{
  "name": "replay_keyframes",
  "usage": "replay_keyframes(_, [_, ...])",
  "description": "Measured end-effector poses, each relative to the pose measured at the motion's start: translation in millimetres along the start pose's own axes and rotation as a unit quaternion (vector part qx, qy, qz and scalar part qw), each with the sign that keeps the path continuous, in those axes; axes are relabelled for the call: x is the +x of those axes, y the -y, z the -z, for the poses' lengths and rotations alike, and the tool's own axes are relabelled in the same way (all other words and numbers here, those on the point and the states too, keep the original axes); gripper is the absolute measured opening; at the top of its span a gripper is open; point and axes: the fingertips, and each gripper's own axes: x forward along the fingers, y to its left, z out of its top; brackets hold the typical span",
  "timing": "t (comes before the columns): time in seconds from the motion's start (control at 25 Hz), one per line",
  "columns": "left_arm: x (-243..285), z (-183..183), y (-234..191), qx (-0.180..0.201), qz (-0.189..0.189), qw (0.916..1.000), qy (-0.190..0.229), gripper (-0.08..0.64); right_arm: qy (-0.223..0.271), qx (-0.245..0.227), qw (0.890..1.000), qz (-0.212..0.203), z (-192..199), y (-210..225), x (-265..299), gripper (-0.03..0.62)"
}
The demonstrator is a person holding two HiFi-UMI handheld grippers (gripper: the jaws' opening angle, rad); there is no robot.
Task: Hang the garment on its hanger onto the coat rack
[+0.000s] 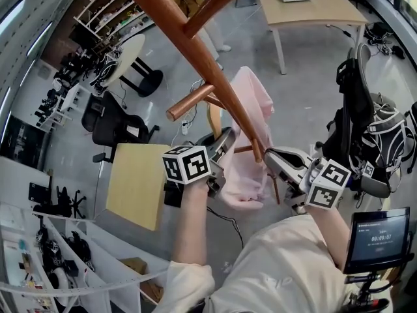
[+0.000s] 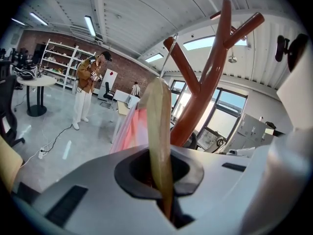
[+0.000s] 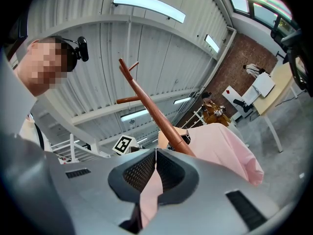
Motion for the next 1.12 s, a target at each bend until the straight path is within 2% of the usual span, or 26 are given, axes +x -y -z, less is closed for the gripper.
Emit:
replay_keyframes(0.72, [13.4, 30.6, 1.7, 0.019, 0.008, 0.9992, -0.035, 0.003, 0.002, 0.011, 1.000, 0.008, 4.8, 5.5, -7.7, 0.012])
replay_keyframes(1.12, [24.0, 52.9, 4.8, 0.064, -0.007, 0.9960, -0.062, 0.003, 0.009, 0.016, 1.000, 0.017, 7.1, 13.1, -19.2, 0.012])
